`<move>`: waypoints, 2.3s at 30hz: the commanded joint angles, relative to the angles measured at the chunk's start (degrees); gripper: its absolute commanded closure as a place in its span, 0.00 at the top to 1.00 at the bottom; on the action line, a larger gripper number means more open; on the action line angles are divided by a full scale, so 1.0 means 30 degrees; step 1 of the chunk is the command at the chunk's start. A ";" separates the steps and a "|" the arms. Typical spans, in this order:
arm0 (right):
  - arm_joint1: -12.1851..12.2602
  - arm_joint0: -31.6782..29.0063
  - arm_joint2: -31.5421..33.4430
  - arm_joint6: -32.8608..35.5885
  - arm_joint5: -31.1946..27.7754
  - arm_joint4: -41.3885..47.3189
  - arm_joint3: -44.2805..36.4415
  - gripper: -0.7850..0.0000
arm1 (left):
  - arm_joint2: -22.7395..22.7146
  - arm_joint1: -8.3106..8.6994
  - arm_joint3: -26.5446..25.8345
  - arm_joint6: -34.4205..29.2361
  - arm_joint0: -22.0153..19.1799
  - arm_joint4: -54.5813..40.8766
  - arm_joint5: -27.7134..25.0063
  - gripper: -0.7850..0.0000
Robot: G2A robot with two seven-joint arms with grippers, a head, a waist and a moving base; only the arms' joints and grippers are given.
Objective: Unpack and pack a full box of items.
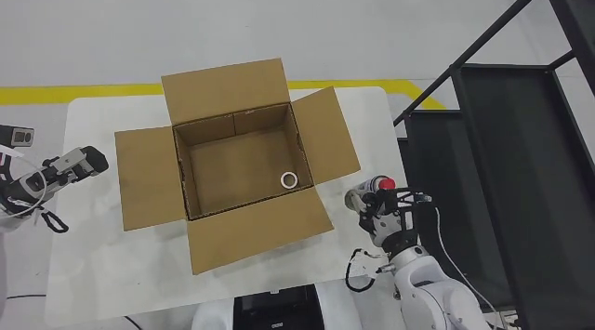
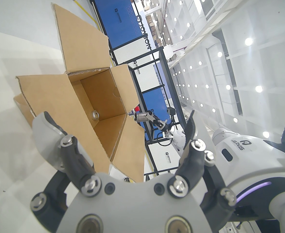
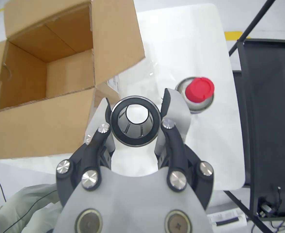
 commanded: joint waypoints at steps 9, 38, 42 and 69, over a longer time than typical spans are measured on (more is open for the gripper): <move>-0.0114 0.3905 -0.2798 0.0844 -0.0181 -0.0582 -0.0001 0.00 | 0.0000 0.0000 0.0000 0.0000 0.0000 0.0000 0.0000 1.00; -0.1286 1.3860 -0.9191 0.6142 0.2398 -0.0405 0.6697 0.00 | 0.0000 0.0000 0.0000 0.0000 0.0000 0.0000 0.0000 1.00; -0.1286 1.3860 -0.9191 0.6142 0.2398 -0.0405 0.6697 0.00 | 0.0000 0.0000 0.0000 0.0000 0.0000 0.0000 0.0000 1.00; -0.1819 1.8509 -0.9675 0.7238 0.1403 0.0505 1.1283 0.00 | 0.0000 0.0000 0.0000 0.0000 0.0000 0.0000 0.0000 1.00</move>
